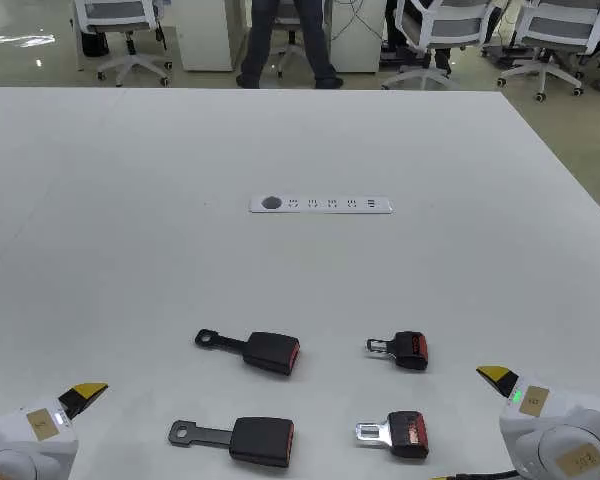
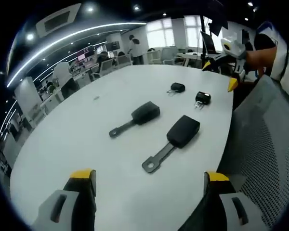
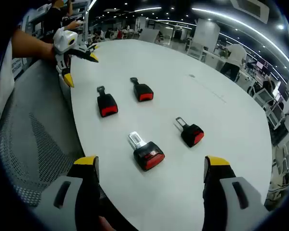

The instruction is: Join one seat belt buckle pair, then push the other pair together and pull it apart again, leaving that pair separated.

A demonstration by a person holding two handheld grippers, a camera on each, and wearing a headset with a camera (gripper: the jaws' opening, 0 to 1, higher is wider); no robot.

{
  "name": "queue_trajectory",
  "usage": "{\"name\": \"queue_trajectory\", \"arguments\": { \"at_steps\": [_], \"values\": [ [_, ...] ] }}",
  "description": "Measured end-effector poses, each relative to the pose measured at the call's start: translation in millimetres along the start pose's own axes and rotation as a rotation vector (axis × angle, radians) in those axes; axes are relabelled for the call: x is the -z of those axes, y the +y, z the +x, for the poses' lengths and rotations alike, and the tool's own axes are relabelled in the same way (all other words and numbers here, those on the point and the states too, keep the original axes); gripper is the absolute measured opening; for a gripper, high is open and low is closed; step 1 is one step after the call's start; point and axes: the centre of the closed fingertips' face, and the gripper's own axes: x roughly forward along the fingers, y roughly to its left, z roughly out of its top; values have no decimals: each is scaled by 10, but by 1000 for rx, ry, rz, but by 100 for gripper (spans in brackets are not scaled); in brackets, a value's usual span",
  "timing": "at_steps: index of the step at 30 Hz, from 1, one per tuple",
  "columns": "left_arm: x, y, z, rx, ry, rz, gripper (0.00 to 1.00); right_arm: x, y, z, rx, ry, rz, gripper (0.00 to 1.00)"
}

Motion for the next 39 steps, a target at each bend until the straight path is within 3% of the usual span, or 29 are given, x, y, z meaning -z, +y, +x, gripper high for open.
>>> {"name": "queue_trajectory", "arguments": {
  "at_steps": [3, 7, 10, 13, 20, 27, 39],
  "values": [
    [-71, 15, -34, -4, -29, -16, 89, -19, 25, -4, -8, 0, 7, 88],
    [-50, 40, -42, -9, -34, -34, 88, -5, 72, 13, -20, 12, -1, 87],
    [-116, 129, -98, -39, -71, -74, 86, 10, 78, 13, -15, 17, 9, 87],
    [-59, 151, -83, -37, -60, -89, 86, 37, 63, 4, -6, 36, 7, 86],
    [-46, 27, -33, -2, -31, -44, 86, 15, -39, -13, 8, 29, 2, 81],
    [-68, -63, -27, 14, -15, -10, 86, -67, 18, -18, -4, 7, -20, 78],
    [32, -141, 13, 51, 22, 50, 85, -158, 141, 61, -58, -1, -61, 78]
  ]
}}
